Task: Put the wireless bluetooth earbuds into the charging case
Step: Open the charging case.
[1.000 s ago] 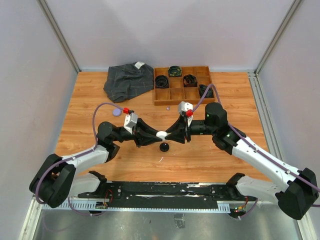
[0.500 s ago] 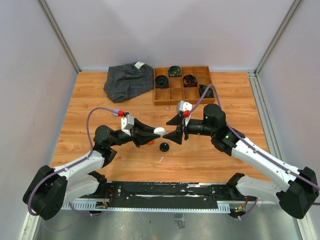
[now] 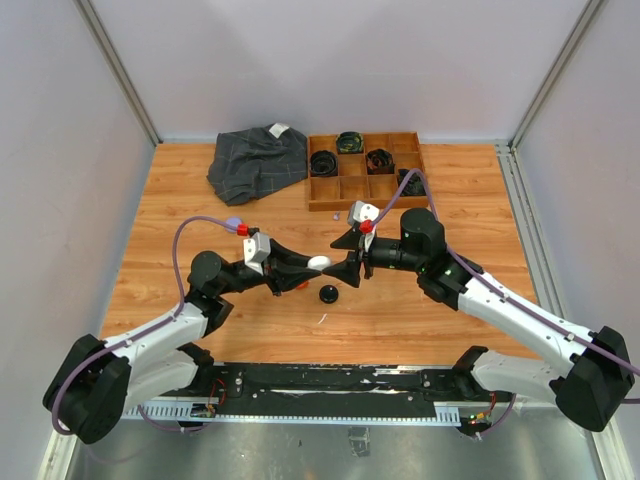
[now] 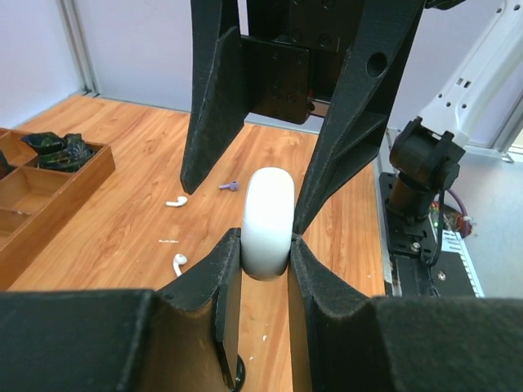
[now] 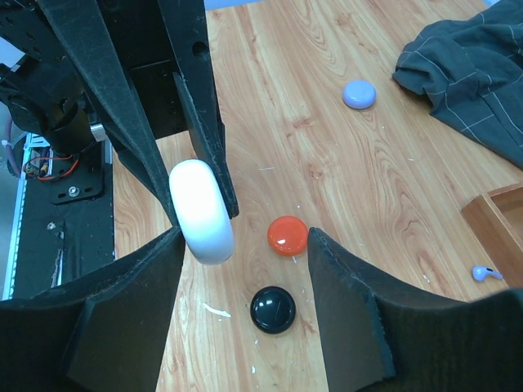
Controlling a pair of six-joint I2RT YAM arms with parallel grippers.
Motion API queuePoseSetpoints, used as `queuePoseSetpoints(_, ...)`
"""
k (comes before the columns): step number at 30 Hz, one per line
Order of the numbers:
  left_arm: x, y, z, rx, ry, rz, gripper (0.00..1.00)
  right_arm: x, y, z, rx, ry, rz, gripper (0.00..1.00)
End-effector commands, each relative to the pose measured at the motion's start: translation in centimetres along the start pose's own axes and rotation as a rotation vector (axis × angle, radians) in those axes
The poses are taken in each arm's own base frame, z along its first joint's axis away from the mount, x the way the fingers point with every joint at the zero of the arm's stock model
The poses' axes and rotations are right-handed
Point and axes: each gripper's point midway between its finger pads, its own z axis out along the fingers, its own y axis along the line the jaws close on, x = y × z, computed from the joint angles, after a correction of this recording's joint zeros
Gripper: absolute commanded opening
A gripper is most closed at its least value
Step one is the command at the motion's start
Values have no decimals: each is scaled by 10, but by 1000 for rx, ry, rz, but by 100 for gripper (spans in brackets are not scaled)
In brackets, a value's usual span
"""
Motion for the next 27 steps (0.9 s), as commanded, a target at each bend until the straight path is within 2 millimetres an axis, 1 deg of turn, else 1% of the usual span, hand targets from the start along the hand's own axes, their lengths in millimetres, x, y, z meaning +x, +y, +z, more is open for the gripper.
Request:
queuePoseSetpoints(1, 9, -7, -4, 25, 34, 35, 0, -26, -6, -2, 47, -61, -45, 62)
queuePoseSetpoints(12, 10, -14, -7, 49, 38, 58, 0, -35, -13, -7, 101, -74, -30, 63)
queuePoseSetpoints(21, 15, -14, -7, 44, 47, 47, 0, -36, -24, -10, 171, -60, -5, 63)
queuePoseSetpoints(27, 21, -13, -8, 31, 56, 46, 0, -32, -32, -9, 210, -34, 19, 64)
